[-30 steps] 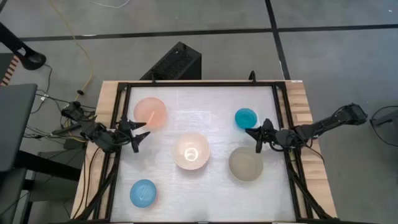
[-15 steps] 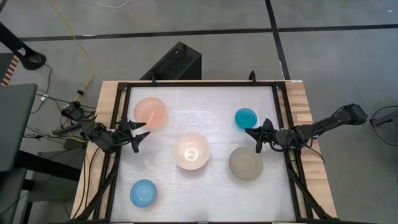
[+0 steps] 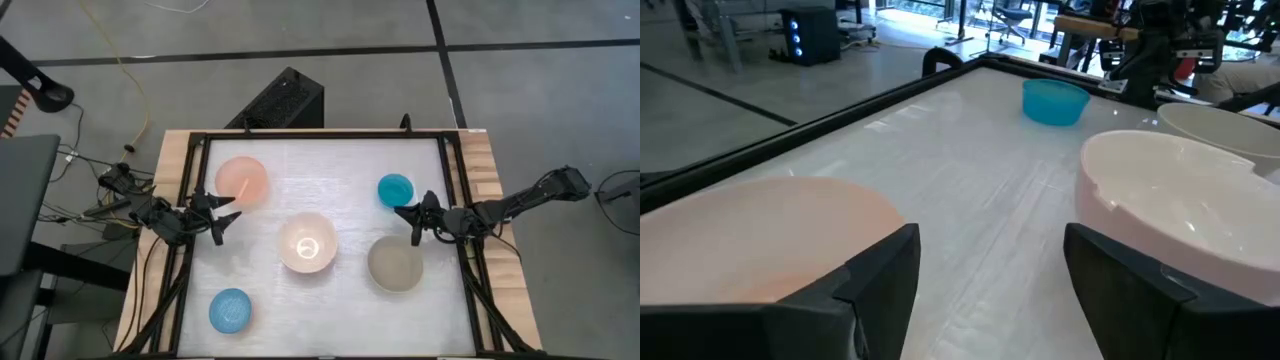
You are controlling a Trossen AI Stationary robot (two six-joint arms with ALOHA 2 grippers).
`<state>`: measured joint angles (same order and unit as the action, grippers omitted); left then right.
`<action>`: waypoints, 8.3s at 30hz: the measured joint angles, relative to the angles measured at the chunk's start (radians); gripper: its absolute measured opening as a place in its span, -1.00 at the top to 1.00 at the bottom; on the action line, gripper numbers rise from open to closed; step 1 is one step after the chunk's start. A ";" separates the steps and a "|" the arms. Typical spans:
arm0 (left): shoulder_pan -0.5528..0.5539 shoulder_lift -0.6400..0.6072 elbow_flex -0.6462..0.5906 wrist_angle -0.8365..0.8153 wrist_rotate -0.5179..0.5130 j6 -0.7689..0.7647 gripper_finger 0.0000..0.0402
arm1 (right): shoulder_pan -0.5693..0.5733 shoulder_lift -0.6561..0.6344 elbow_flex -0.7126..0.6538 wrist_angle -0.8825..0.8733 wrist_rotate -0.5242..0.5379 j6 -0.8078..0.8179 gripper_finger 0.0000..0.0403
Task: Nest bowls inside each other by size order
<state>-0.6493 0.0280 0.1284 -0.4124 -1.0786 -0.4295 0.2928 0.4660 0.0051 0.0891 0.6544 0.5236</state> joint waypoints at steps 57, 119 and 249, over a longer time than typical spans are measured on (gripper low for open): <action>0.049 0.041 0.043 0.440 0.052 -0.114 -0.18 | -0.038 0.109 0.265 0.131 0.003 -0.089 0.62; 0.724 0.711 0.522 -0.428 0.556 -0.221 -0.18 | -0.483 2.059 2.345 -0.513 -0.369 0.101 -0.26; 0.723 0.272 0.521 -0.066 1.018 0.198 -0.18 | -0.183 1.291 1.426 -0.581 -0.386 0.213 1.00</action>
<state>0.0734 0.3004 0.6495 -0.4781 -0.0602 -0.2314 0.1101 1.7565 1.4311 -0.4922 0.2688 0.7366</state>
